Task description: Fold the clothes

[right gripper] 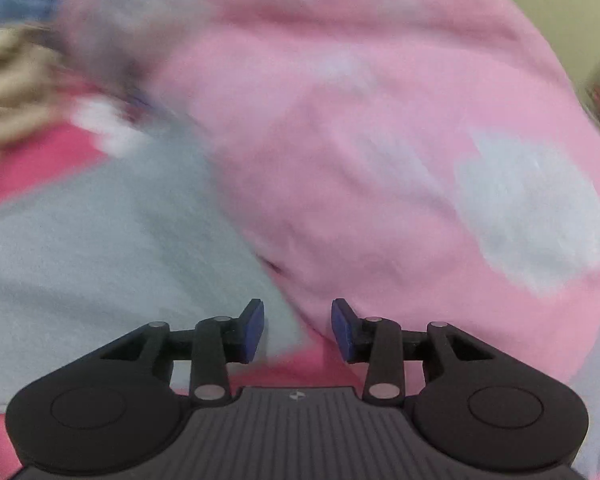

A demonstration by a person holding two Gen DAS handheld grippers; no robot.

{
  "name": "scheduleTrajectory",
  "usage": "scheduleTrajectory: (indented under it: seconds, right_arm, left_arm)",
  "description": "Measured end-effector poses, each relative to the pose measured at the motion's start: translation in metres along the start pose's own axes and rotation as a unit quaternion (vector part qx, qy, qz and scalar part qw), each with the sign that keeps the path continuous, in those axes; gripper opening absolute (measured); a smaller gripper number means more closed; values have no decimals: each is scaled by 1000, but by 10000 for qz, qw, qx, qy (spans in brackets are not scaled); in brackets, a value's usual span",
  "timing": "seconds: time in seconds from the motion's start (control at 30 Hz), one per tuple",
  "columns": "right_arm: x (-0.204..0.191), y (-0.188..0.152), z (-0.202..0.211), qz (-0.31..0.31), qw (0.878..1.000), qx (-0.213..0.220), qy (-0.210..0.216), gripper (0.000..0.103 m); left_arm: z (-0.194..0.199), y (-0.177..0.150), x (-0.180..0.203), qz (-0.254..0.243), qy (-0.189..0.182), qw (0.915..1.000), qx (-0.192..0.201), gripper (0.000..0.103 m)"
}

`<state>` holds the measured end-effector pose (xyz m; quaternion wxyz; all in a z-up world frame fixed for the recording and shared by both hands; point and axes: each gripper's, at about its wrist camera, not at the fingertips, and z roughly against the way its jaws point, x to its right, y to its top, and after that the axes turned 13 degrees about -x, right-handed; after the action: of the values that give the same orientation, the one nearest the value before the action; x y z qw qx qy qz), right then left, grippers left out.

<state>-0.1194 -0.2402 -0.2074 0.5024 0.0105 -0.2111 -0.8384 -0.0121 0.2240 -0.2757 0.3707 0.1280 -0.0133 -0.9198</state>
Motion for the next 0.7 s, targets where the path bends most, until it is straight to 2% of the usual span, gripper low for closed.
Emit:
scheduleTrajectory:
  seconds: [0.07, 0.13, 0.2, 0.23, 0.27, 0.3, 0.37, 0.4, 0.47, 0.5, 0.53, 0.57, 0.6, 0.67, 0.7]
  right_arm:
    - [-35, 9, -2, 688, 9959, 251, 538, 39]
    - [-70, 23, -27, 1143, 9897, 50, 857, 38]
    - [-86, 35, -67, 1246, 9906, -383, 415, 40]
    - [-76, 40, -75, 1037, 9932, -379, 376, 43]
    - [-66, 45, -78, 775, 9960, -355, 282, 42]
    - [-52, 50, -72, 424, 9986, -298, 95, 38]
    - [-27, 49, -49, 116, 9998, 10, -132, 41]
    - [-17, 45, -35, 117, 9998, 145, -59, 41]
    - [-10, 29, -12, 629, 9951, 27, 759, 41]
    - [-12, 16, 1, 1104, 9862, -126, 1224, 43]
    - [-16, 2, 13, 1607, 9723, -289, 1671, 47]
    - [-22, -15, 24, 2149, 9529, -476, 2087, 56]
    - [-29, -32, 33, 2608, 9317, -674, 2436, 59]
    - [-43, -63, 41, 3298, 8963, -1050, 2772, 61]
    - [-48, -79, 43, 3586, 8812, -1199, 2838, 63]
  left_arm:
    - [-9, 1, -8, 406, -136, 9990, -120, 59]
    - [-20, -2, -13, 801, -383, 9950, -460, 59]
    - [-12, -13, -15, 1009, -300, 9932, -507, 59]
    - [-2, -21, -15, 1106, -222, 9925, -470, 59]
    - [9, -30, -15, 1194, -167, 9919, -391, 59]
    - [20, -40, -15, 1281, -128, 9912, -312, 60]
    - [38, -64, -12, 1494, -239, 9883, -196, 63]
    - [41, -73, -9, 1601, -381, 9862, -201, 64]
    - [44, -88, 1, 1816, -738, 9801, -304, 64]
    - [44, -94, 8, 1927, -932, 9761, -381, 64]
    - [43, -98, 15, 2057, -1126, 9711, -448, 64]
    - [41, -102, 23, 2204, -1368, 9644, -511, 64]
    - [40, -105, 31, 2360, -1600, 9568, -569, 64]
    - [37, -111, 42, 2734, -2024, 9380, -667, 64]
    - [35, -112, 46, 2957, -2267, 9250, -738, 64]
